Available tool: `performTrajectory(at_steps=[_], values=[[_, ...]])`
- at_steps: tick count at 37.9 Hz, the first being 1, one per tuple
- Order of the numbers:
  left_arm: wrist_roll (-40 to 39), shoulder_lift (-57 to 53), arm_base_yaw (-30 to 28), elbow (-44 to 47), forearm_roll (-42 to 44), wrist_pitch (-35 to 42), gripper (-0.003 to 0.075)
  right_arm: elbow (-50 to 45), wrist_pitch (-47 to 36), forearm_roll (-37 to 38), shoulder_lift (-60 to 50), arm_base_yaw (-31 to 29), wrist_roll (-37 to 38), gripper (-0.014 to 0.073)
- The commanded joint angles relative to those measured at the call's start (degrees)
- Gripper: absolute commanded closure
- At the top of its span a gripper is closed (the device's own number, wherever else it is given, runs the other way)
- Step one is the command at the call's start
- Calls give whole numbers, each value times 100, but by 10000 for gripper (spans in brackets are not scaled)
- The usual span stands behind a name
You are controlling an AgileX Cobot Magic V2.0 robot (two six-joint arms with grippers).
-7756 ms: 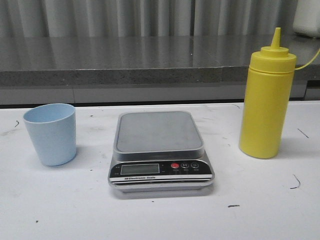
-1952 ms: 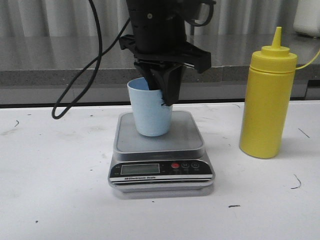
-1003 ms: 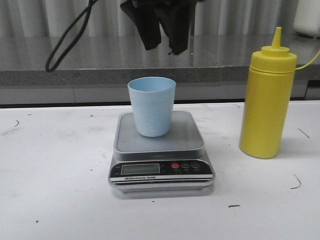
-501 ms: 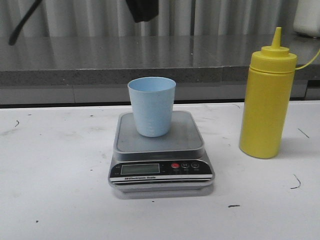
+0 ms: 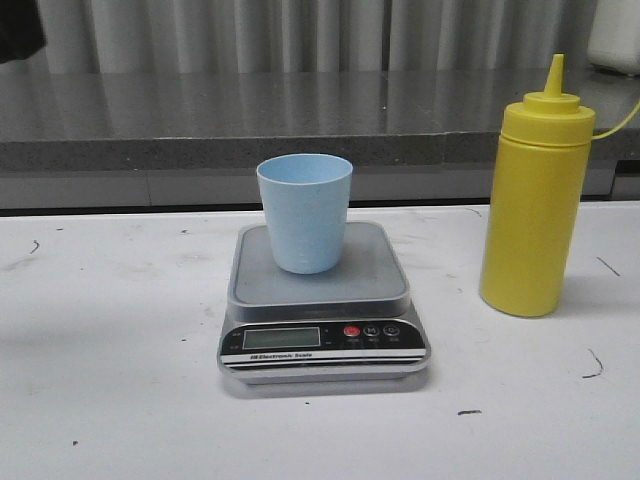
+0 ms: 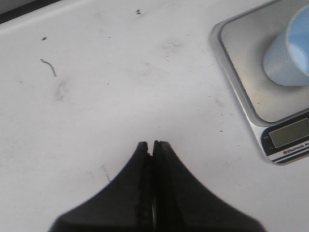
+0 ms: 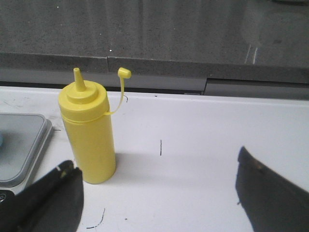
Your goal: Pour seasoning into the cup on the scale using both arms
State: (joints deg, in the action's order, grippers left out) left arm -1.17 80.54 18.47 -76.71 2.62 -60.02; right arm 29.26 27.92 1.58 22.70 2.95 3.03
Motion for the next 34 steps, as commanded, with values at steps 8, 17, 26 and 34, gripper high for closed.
performTrajectory(at_steps=[8,17,26,34], values=[[-138,-1852,-520,2023,-142,1877,740,194,-451,62,82,-30,-11,-58],[-138,-3413,-508,3610,-223,3108,740,194,-451,62,82,-30,-11,-58],[-138,-5331,-508,4785,-453,3967,740,194,-451,62,82,-30,-11,-58],[-138,-6835,-508,5472,-553,4215,740,194,-447,62,82,-30,-11,-58]])
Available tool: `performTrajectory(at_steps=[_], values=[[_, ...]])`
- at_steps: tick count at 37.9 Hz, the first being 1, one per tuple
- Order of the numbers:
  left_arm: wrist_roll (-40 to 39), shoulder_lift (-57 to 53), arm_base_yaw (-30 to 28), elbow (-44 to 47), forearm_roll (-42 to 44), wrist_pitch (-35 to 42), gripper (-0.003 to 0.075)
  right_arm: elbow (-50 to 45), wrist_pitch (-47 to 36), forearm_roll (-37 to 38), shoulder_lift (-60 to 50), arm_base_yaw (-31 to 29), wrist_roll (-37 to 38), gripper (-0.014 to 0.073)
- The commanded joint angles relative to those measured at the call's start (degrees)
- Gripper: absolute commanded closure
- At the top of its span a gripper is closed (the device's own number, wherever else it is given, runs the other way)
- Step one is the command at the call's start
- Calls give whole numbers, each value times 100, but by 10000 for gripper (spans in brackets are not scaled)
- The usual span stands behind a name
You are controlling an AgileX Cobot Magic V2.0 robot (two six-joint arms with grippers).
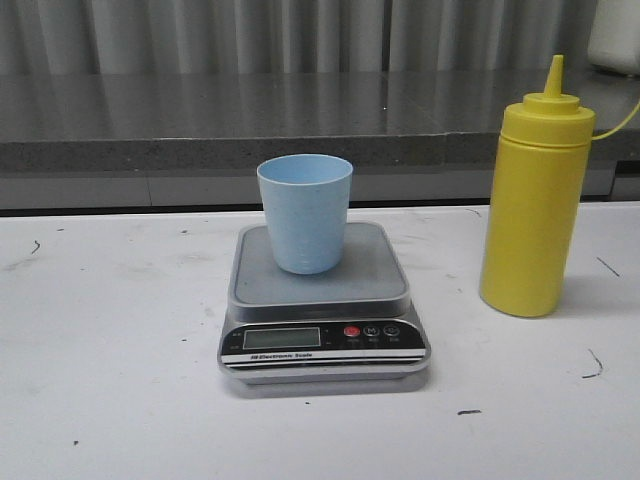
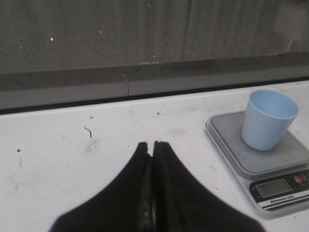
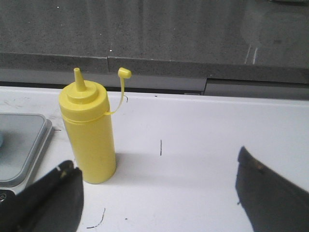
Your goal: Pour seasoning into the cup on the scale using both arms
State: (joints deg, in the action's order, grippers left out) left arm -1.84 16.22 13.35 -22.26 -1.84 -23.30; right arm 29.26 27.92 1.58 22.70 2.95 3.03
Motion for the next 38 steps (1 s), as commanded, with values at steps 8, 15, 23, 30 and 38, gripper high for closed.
performTrajectory(at_steps=[8,15,23,30,38], values=[[-71,-1326,4,177,-107,544,740,194,-447,62,82,-30,-11,-58],[-71,-1404,4,180,-107,544,740,194,-747,25,82,-30,-11,-58],[-71,-1404,4,180,-107,544,740,204,-1380,-119,387,-25,-11,-58],[-71,-1404,4,180,-107,544,740,204,-1749,-158,1165,-25,-11,-58],[-71,-1404,4,180,-107,544,740,63,-2459,-224,1982,-25,-11,-58]])
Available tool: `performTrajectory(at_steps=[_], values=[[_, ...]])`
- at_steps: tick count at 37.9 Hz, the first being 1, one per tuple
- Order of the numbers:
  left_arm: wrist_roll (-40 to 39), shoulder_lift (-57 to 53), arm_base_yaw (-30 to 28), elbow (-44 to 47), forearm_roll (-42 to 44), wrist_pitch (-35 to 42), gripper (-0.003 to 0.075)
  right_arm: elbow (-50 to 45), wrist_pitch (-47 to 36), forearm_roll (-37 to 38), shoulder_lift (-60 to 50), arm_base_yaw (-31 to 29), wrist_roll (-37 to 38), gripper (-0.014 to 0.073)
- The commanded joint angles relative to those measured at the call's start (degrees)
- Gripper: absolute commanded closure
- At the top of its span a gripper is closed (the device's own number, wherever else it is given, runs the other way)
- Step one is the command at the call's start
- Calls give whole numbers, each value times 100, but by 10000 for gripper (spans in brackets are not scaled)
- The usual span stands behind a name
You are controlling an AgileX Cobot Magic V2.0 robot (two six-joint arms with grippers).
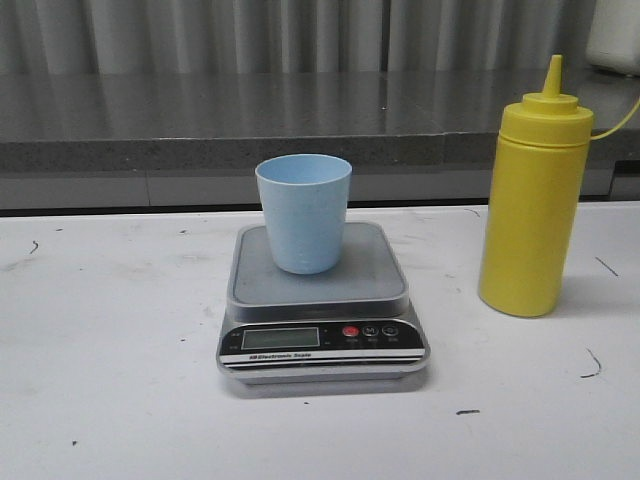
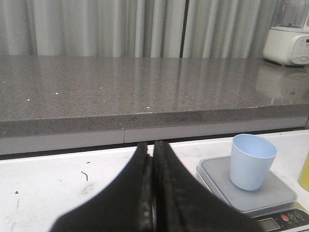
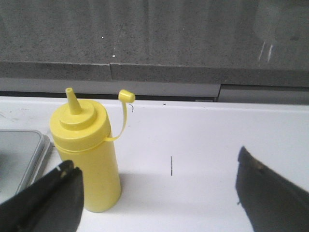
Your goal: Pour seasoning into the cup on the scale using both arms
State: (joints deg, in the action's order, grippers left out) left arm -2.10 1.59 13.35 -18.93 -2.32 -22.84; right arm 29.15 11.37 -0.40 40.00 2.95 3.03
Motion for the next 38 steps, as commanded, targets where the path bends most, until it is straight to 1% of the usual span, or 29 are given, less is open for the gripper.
performTrajectory(at_steps=[1,6,10,13,20,25,31,38], values=[[-44,59,4,-153,-59,497,740,-5,-896,-26,322,-25,-11,-58],[-44,59,4,-153,-59,497,740,-506,-1471,-113,570,-25,-11,-58],[-44,59,4,-153,-59,497,740,-890,-2210,-307,775,10,12,-58],[-44,59,4,-153,-59,497,740,-1080,-2589,-307,1008,112,12,-58],[-44,59,4,-153,-59,497,740,-1108,-2861,-156,1794,535,6,-58],[-44,59,4,-153,-59,497,740,-1108,-3207,-50,2393,801,6,-58],[-44,59,4,-153,-59,497,740,-1108,-3741,-50,3188,881,6,-58],[-44,59,4,-153,-59,497,740,-1108,-4580,-50,3934,881,110,-58]])
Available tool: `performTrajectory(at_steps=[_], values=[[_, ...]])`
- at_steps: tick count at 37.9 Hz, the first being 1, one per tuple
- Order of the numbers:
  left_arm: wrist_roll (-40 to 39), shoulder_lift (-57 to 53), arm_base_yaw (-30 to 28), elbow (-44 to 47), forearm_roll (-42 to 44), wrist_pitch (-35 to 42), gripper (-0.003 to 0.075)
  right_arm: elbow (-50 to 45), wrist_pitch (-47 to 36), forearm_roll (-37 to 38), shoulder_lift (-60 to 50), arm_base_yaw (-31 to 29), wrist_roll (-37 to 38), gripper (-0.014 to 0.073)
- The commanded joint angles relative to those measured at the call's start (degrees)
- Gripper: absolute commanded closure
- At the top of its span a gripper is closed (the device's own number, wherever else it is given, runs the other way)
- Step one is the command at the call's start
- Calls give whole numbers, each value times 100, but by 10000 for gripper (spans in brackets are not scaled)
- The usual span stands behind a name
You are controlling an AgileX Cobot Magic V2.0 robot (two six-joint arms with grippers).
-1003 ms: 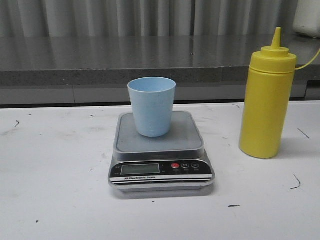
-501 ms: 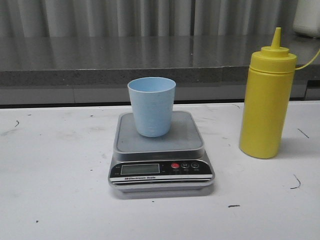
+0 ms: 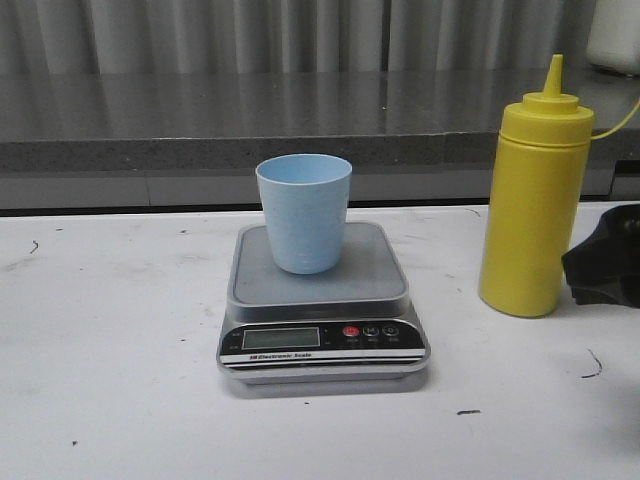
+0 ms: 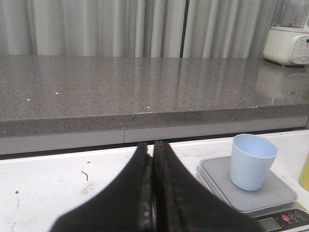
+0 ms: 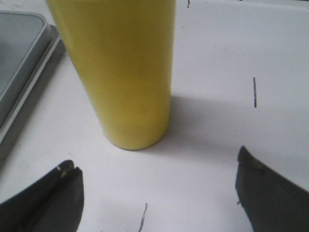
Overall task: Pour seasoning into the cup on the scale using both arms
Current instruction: 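Move the right gripper to the yellow squeeze bottle and close on it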
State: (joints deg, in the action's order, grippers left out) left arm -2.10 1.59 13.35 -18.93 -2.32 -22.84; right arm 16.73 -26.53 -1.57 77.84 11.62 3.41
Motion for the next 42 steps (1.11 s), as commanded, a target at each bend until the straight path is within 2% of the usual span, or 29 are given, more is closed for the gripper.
performTrajectory(at_steps=[1,21,42], values=[[-44,59,4,-153,-59,497,740,135,-862,66,213,14,123,-58],[-44,59,4,-153,-59,497,740,154,-2087,306,848,14,401,-58],[-44,59,4,-153,-59,497,740,725,-3101,306,1957,14,485,-58]])
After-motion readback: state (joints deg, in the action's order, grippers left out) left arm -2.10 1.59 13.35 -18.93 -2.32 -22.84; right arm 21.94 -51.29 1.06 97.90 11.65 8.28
